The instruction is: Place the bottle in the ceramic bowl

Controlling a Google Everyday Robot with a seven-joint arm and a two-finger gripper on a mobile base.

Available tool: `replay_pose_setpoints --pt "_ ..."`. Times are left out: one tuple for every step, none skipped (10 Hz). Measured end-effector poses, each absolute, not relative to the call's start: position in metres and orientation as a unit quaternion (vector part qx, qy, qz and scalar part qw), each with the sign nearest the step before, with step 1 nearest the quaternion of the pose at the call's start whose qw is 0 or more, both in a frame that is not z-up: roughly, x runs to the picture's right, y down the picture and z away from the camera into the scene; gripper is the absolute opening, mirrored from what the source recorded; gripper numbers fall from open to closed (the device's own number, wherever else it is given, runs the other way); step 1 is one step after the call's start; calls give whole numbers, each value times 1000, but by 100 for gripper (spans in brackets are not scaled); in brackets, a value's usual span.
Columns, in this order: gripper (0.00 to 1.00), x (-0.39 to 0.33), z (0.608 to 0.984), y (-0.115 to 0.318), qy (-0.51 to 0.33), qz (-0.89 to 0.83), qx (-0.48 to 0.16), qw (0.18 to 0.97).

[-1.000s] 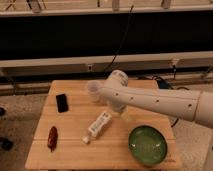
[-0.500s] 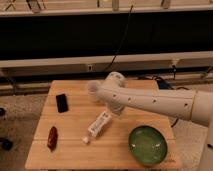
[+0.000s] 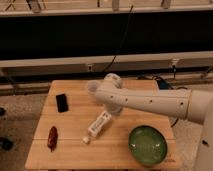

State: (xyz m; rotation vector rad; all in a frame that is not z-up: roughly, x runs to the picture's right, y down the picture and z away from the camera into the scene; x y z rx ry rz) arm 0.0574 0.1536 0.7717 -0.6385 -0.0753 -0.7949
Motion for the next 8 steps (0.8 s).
replay_pose_setpoints --pt "1 56 773 155 -35 -383 -308 870" --pt "1 55 774 157 -34 -385 -310 869" --pt "1 55 774 158 -34 -388 -311 867" --pt "1 56 775 160 -34 -393 -314 864" --pt "1 55 776 164 -34 -396 -318 861" --pt "1 53 778 166 -35 -400 -320 858" --pt "1 50 779 168 -35 -404 -321 856" --pt "1 52 779 169 -34 -405 -323 855"
